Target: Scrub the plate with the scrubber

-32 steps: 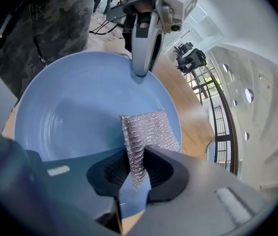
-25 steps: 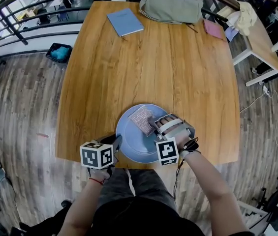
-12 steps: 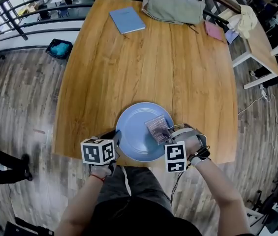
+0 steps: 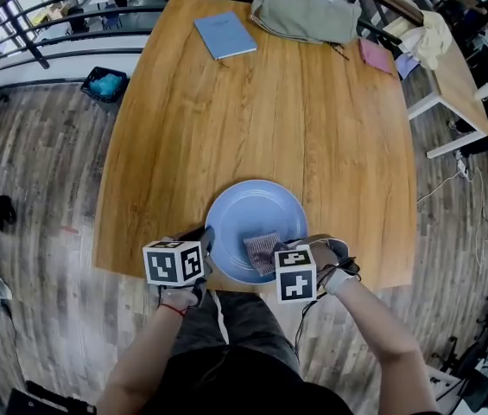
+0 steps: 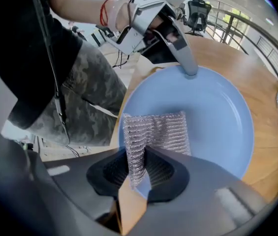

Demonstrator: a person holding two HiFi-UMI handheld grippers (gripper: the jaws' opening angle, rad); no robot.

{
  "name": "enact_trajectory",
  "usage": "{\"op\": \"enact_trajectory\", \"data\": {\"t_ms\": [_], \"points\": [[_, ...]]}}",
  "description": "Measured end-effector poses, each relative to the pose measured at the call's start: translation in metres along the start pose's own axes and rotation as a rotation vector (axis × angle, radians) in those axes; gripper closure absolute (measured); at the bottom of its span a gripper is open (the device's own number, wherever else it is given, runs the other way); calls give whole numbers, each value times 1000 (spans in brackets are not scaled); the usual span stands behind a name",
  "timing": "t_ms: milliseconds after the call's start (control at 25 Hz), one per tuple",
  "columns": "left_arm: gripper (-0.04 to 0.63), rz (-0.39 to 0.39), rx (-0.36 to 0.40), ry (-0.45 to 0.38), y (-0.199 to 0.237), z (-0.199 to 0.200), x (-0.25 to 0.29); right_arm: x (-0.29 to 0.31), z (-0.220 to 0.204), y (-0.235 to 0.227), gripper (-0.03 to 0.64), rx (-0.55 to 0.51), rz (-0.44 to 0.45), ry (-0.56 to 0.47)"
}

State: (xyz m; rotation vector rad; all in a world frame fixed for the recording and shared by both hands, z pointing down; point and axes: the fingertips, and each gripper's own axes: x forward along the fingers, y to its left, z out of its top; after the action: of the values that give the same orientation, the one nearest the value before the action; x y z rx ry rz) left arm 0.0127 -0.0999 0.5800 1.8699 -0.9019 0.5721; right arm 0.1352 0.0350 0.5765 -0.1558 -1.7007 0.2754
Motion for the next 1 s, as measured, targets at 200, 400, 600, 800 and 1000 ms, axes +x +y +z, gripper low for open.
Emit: {"op": "enact_trajectory", "data": {"t_ms": [200, 400, 600, 800, 1000], "points": [[560, -2, -3, -6, 0, 1, 0, 0, 35, 3, 529, 58, 118, -87], [560, -9, 4, -8, 0, 1, 0, -1, 59, -12, 529, 59, 91, -106], [559, -10, 23, -6, -1, 1, 0, -4, 76, -39, 529, 67, 25, -113], [558, -10, 39, -3, -2, 1, -1, -9, 74, -68, 529, 79, -59, -89], [558, -4, 40, -14, -1, 2, 0, -15, 53, -95, 529, 124, -146, -49]]}}
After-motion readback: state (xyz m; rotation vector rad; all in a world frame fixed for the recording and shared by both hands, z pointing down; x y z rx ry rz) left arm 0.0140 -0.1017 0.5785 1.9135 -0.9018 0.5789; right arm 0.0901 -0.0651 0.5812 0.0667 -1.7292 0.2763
